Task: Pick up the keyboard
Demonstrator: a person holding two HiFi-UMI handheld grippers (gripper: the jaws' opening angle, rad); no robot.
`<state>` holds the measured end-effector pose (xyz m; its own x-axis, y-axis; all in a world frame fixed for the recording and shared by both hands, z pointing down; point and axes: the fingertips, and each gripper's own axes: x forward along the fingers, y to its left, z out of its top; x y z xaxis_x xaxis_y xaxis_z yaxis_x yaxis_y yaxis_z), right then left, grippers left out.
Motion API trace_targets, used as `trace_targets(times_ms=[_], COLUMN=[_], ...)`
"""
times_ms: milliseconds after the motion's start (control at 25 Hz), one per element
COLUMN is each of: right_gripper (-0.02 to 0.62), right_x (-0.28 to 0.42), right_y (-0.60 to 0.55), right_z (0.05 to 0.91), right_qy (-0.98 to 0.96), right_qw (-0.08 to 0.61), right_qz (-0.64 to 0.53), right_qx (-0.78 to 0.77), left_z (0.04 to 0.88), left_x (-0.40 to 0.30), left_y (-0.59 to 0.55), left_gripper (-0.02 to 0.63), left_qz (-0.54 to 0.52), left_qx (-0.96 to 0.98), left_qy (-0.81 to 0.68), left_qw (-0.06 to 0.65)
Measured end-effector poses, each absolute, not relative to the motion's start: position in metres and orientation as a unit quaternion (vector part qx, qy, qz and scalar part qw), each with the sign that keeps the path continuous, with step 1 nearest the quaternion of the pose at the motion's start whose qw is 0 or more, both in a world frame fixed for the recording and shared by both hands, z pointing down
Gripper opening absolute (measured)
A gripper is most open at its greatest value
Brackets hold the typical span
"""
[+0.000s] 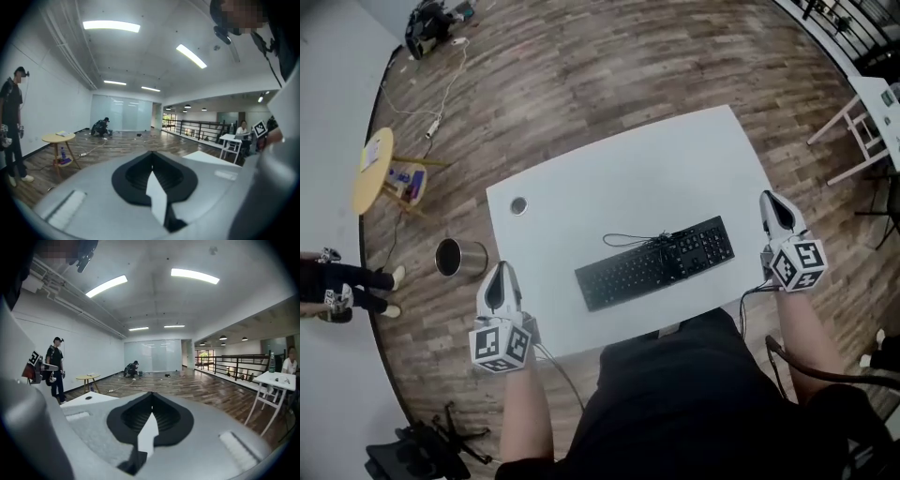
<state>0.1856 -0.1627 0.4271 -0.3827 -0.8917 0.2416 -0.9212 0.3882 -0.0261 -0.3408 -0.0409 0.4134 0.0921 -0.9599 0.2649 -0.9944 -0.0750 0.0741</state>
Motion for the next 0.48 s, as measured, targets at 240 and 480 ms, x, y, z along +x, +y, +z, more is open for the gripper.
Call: trace_targets(times_ms=[240, 480], right_gripper=[0.002, 0.002], right_x=[0.200, 0.197], right_y=[-0.129, -0.117], right_z=[0.422, 0.457], right_qy=[-0.812, -0.826], right_qw=[0.102, 0.138], right_qz=[0.077, 0.116], right_qx=[0.569, 0.535], left_z=[0.451, 0.499], left_x=[-0.336, -0.313], left_y=[-0.054, -0.044], left_gripper=[0.002, 0.003], left_qz=[0.084, 0.101], left_qx=[0.764, 0.765], left_qy=[-0.621, -0.604], left_qw=[0.152, 0.198])
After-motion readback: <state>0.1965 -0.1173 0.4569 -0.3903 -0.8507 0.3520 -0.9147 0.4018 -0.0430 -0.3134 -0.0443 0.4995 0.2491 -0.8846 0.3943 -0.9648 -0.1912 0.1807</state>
